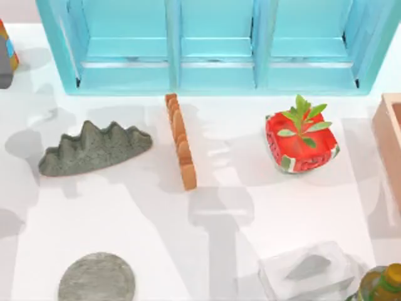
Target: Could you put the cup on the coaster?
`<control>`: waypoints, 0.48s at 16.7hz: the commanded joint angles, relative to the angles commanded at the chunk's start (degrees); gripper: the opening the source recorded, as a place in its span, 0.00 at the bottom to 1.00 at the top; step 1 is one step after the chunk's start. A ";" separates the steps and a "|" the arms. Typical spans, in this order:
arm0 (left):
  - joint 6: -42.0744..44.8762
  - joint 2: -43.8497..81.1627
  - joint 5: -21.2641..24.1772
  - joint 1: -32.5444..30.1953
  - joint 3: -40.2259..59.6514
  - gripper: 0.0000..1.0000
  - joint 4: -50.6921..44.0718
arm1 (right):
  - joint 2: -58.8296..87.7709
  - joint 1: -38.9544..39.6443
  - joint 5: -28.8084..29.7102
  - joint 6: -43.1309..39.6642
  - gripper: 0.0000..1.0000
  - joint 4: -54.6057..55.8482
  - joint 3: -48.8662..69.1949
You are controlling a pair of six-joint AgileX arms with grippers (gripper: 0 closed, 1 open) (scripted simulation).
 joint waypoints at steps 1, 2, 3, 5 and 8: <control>-4.56 -1.70 0.31 -1.05 -1.19 0.00 -0.15 | 0.00 0.00 0.00 0.00 1.00 0.00 0.00; -9.36 -3.48 0.60 -2.22 -2.56 0.00 -0.36 | 0.00 0.00 0.00 0.00 1.00 0.00 0.00; -14.30 -5.30 0.87 -3.47 -4.07 0.00 -0.62 | 0.00 0.00 0.00 0.00 1.00 0.00 0.00; -24.55 -9.04 1.36 -6.24 -7.46 0.00 -1.23 | 0.00 0.00 0.00 0.00 1.00 0.00 0.00; -40.44 -14.73 1.89 -11.08 -13.37 0.00 -2.27 | 0.00 0.00 0.00 0.00 1.00 0.00 0.00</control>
